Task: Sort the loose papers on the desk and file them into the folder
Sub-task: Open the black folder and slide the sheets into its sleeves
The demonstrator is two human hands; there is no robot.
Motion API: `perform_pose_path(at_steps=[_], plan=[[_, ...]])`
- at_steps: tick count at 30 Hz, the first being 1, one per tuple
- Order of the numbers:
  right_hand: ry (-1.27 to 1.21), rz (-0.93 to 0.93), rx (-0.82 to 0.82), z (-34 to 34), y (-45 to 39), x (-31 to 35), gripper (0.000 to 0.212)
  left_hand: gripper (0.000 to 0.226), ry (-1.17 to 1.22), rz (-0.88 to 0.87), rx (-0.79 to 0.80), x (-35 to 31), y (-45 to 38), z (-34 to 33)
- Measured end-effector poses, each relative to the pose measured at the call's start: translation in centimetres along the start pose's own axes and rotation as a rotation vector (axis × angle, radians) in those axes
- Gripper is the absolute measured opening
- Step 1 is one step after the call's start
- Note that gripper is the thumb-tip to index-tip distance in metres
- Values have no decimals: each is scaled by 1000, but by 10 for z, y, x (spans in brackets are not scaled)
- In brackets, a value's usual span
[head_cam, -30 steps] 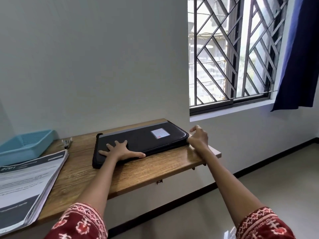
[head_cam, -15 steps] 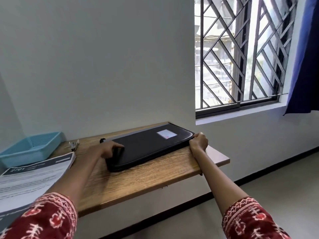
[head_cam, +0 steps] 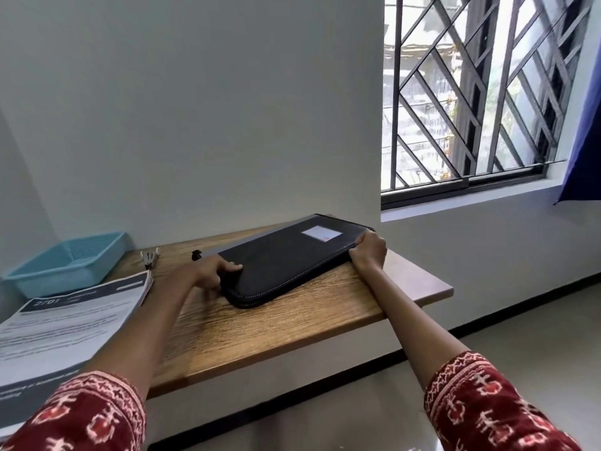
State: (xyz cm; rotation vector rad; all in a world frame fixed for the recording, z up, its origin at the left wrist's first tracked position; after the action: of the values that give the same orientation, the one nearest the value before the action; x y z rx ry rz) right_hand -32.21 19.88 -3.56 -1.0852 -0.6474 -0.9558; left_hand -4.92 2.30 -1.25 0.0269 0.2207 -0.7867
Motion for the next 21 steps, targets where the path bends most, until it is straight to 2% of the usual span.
perform_pose_path(at_steps=[9,17,19,21], plan=[[-73,59,160,2,36,15,14,69,-26,62,6,-37,13,0],[-171,101,300,24,46,3,20,68,-105,24,-45,-102,20,-1],[-175,54,259,26,39,0,18,64,-81,-8,-49,-116,19,-1],[-161,-27,149,29,30,-4,15,55,-60,-91,-99,-134,15,-5]])
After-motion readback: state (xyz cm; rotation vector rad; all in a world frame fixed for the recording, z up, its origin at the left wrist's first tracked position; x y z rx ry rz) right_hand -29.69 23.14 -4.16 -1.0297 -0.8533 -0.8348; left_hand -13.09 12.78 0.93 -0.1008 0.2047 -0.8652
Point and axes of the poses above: each hand's wrist, its own y-axis away from the middle knuckle, its own z-axis out of the back of the hand, x = y × z, the point moved 3 cm from there along -y, towards the middle knuckle, and after that the axes turned 13 degrees about -x, right-handed, at the moved point
